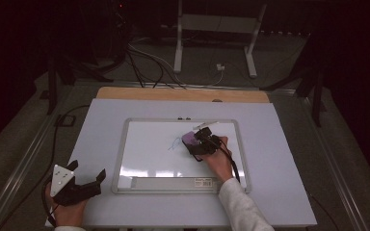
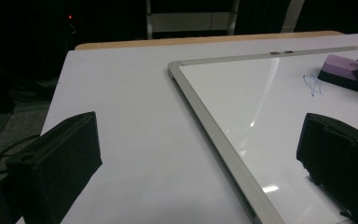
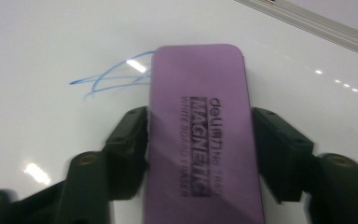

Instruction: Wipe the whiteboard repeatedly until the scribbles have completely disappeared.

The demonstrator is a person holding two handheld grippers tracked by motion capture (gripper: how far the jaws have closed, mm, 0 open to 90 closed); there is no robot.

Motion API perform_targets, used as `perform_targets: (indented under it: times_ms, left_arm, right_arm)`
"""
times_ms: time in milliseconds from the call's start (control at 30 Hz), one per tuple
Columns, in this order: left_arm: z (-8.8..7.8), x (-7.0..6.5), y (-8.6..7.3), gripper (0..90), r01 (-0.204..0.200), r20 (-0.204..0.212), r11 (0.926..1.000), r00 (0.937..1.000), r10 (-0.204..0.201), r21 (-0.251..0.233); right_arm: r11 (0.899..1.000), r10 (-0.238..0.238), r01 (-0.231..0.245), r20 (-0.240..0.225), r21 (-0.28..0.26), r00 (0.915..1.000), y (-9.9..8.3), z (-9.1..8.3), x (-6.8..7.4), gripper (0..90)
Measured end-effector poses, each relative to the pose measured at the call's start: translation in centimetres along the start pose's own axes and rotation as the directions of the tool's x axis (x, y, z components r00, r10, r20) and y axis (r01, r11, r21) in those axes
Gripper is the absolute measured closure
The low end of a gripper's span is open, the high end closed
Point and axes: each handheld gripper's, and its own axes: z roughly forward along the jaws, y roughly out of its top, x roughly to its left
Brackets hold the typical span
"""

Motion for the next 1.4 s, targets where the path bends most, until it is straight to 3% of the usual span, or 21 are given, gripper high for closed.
perform_targets:
  times_ms: [167, 267, 333, 400, 467, 567, 667, 767, 833, 933, 1033, 1100, 1133, 1267, 1300, 1367, 1400]
  left_arm:
    - [0.1, -0.1, 0.0, 0.5, -0.005, 0.002, 1.0000, 1.0000, 0.005, 0.003]
    - [0.1, -0.1, 0.0, 0.5, -0.005, 0.002, 1.0000, 1.0000, 0.005, 0.003]
    - [0.0, -0.1, 0.0, 0.5, -0.002, 0.001, 1.0000, 1.0000, 0.002, 0.000]
    - [-0.1, 0.0, 0.0, 0.5, 0.000, 0.001, 1.0000, 1.0000, 0.000, -0.003]
    - [-0.2, 0.1, 0.0, 0.5, 0.004, -0.002, 1.0000, 1.0000, -0.004, -0.003]
    - [-0.2, 0.1, 0.0, 0.5, 0.007, -0.003, 1.0000, 1.0000, -0.007, -0.003]
    - [-0.2, 0.1, 0.0, 0.5, 0.012, -0.003, 0.9999, 0.9999, -0.012, -0.006]
    - [-0.2, 0.1, 0.0, 0.5, 0.010, -0.004, 0.9999, 0.9999, -0.010, -0.005]
    - [-0.1, 0.0, 0.0, 0.5, 0.009, -0.003, 1.0000, 1.0000, -0.009, -0.001]
    - [0.0, 0.0, 0.0, 0.5, 0.007, -0.001, 1.0000, 1.0000, -0.007, -0.001]
    - [-0.1, 0.0, 0.0, 0.5, 0.009, -0.002, 1.0000, 1.0000, -0.009, -0.001]
    - [-0.2, 0.1, 0.0, 0.5, 0.011, -0.004, 0.9999, 0.9999, -0.011, -0.002]
    - [-0.2, 0.1, 0.0, 0.5, 0.013, -0.005, 0.9999, 0.9999, -0.013, -0.004]
    - [-0.2, 0.2, -0.1, 0.5, 0.016, -0.005, 0.9999, 0.9999, -0.016, -0.004]
    - [-0.2, 0.2, -0.1, 0.5, 0.016, -0.005, 0.9999, 0.9999, -0.016, -0.003]
    - [-0.2, 0.2, -0.1, 0.5, 0.016, -0.003, 0.9999, 0.9999, -0.016, -0.004]
    - [-0.1, 0.2, -0.1, 0.5, 0.017, -0.002, 0.9998, 0.9999, -0.017, -0.004]
  right_arm:
    - [1.000, -0.017, 0.017, -0.017, 0.001, 0.9997, 0.3, 0.3, 1.2, 41.3]
    - [0.997, -0.074, 0.075, -0.068, 0.000, 0.9949, 0.6, 0.6, 3.0, 41.3]
    - [0.992, -0.123, 0.124, -0.103, 0.001, 0.9870, 0.8, 0.8, 4.2, 41.4]
    - [0.986, -0.164, 0.165, -0.098, 0.001, 0.9816, 1.0, 0.9, 4.9, 41.4]
    - [0.989, -0.146, 0.148, -0.090, 0.010, 0.9852, 1.3, 1.1, 4.3, 41.4]
    - [0.996, -0.084, 0.084, -0.015, 0.012, 0.9964, 1.5, 1.2, 2.4, 41.5]
    - [0.999, -0.031, 0.030, 0.074, 0.010, 0.9968, 1.6, 1.1, 0.4, 41.5]
    - [1.000, 0.027, -0.027, 0.064, 0.005, 0.9976, 1.4, 1.1, -0.8, 41.4]
    - [1.000, 0.006, -0.006, 0.070, 0.006, 0.9975, 1.5, 1.1, -0.3, 41.5]
    - [0.999, -0.039, 0.039, -0.007, 0.008, 0.9992, 1.7, 1.4, 1.4, 41.5]
    - [0.990, -0.135, 0.138, -0.089, 0.020, 0.9868, 2.0, 1.6, 3.4, 41.5]
    - [0.984, -0.172, 0.174, -0.080, 0.029, 0.9819, 2.2, 1.6, 3.9, 41.5]
    - [0.985, -0.165, 0.169, -0.082, 0.033, 0.9828, 2.3, 1.6, 3.7, 41.5]
    - [0.997, -0.070, 0.069, 0.036, 0.040, 0.9969, 2.9, 2.0, 1.5, 41.5]
    - [0.999, -0.034, 0.032, 0.069, 0.039, 0.9970, 3.1, 2.1, 0.9, 41.5]
    - [0.999, 0.023, -0.027, 0.091, 0.036, 0.9955, 3.2, 2.3, 0.2, 41.5]
    - [0.999, 0.025, -0.028, 0.098, 0.037, 0.9949, 3.3, 2.3, 0.3, 41.4]
